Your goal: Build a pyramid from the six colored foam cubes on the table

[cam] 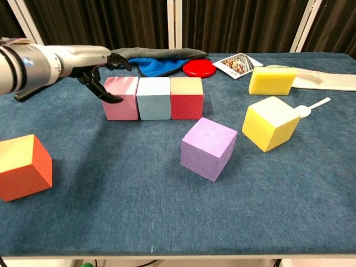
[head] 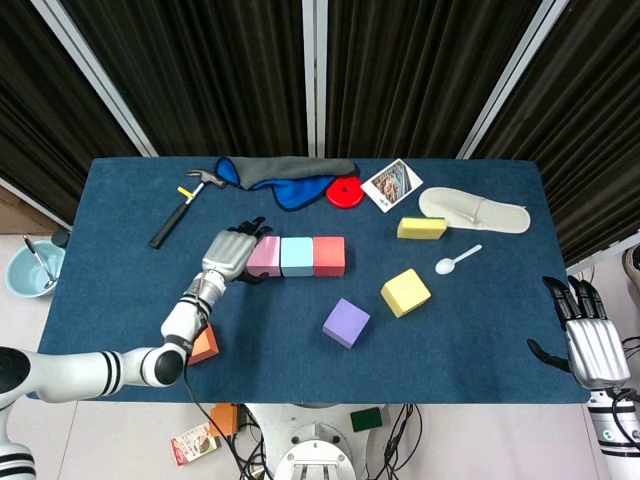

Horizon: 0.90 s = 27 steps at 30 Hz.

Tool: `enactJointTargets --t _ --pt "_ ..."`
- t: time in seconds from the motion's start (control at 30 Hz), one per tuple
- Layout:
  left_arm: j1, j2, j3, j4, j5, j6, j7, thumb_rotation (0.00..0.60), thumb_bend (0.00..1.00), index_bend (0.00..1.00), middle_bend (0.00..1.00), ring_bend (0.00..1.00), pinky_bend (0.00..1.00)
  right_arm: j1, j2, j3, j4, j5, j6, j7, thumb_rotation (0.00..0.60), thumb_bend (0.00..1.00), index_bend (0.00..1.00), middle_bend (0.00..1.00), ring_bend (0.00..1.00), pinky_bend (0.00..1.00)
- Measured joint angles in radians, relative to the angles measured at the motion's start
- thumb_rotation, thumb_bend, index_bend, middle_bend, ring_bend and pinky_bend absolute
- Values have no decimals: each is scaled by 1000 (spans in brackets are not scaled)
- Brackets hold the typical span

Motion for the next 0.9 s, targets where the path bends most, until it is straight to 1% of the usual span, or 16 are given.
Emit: enactJointTargets --t 0.07,0.13,0.2,0.33,0.47,0.6,0.7,0.8,0.9 --pt "9 22 6 -28 20 21 4 451 225 115 5 90 241 1 0 0 -1 -2 1 -2 600 197 0 84 7 20" --pt "23 52 17 -58 48 53 11 522 224 116 5 89 236 1 0 0 -2 -5 2 -3 600 198 0 83 7 20" --pt "39 75 30 -73 77 86 21 570 224 116 5 86 229 2 -1 0 -3 -6 2 -4 600 199 0 84 7 20" --pt "55 74 48 -41 100 116 40 567 224 116 5 83 224 3 -4 -1 -4 -9 2 -7 600 198 0 83 7 20" --pt "57 38 49 40 91 102 45 573 225 116 5 83 220 1 -4 -2 -9 -7 5 -13 600 199 0 83 7 20" --pt "54 -19 37 138 82 57 20 580 224 116 5 84 219 -2 0 -2 -16 -3 5 -21 600 199 0 83 7 20" --pt "49 -57 19 195 86 23 -16 570 224 116 5 84 220 -3 2 -1 -22 0 6 -27 600 198 0 83 7 20" --pt "43 -83 1 230 91 -11 -47 577 224 116 5 84 220 -4 3 -1 -26 4 5 -30 600 199 0 83 7 20" --pt "36 -99 -11 251 96 -35 -59 566 224 116 5 83 220 -5 4 -1 -26 7 3 -32 600 199 0 83 7 20"
